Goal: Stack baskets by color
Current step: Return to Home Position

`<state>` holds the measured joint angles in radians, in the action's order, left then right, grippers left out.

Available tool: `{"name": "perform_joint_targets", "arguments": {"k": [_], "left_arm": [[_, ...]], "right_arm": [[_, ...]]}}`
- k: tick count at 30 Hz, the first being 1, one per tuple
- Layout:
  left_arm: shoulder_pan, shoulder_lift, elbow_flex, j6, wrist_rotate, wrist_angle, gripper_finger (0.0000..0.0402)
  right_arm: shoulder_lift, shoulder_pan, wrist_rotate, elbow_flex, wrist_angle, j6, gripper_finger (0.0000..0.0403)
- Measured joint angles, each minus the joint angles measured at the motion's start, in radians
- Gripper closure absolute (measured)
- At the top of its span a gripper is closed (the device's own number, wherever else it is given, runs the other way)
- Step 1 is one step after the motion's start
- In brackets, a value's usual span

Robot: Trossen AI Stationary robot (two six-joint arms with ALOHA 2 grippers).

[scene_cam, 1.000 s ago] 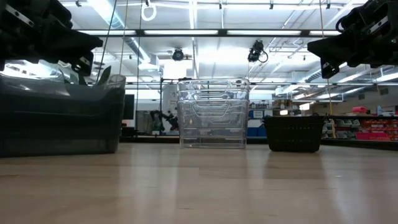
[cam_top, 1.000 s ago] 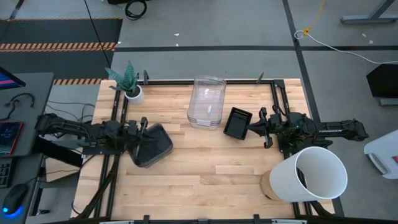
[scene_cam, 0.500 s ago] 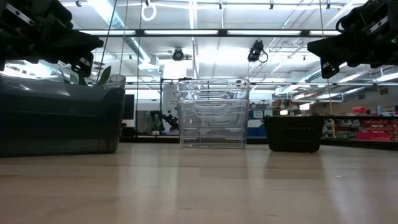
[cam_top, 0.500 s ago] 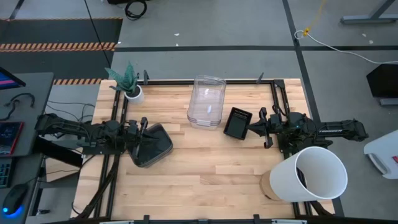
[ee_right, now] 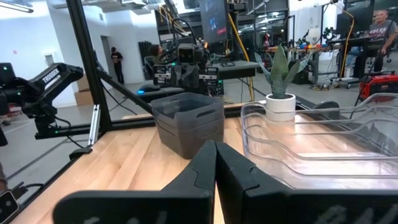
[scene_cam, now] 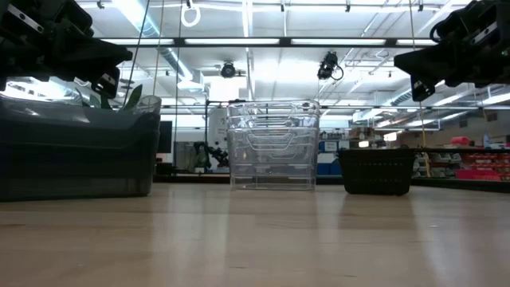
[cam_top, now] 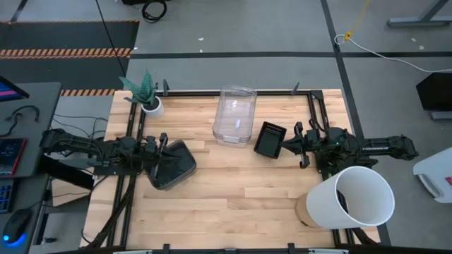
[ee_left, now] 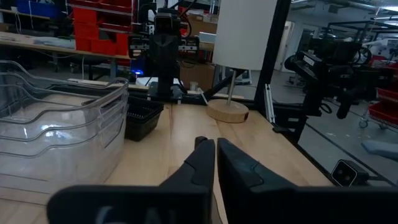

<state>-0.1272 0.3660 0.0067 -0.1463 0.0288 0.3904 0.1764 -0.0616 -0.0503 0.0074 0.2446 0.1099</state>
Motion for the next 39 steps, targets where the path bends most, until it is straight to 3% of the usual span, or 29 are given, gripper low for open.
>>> {"name": "perform_joint_targets", "arguments": {"k": [39], "left_arm": [[0.0, 0.0, 0.0, 0.0, 0.0, 0.0, 0.0376]], "right_arm": [[0.0, 0.0, 0.0, 0.0, 0.001, 0.0, 0.0391]]}}
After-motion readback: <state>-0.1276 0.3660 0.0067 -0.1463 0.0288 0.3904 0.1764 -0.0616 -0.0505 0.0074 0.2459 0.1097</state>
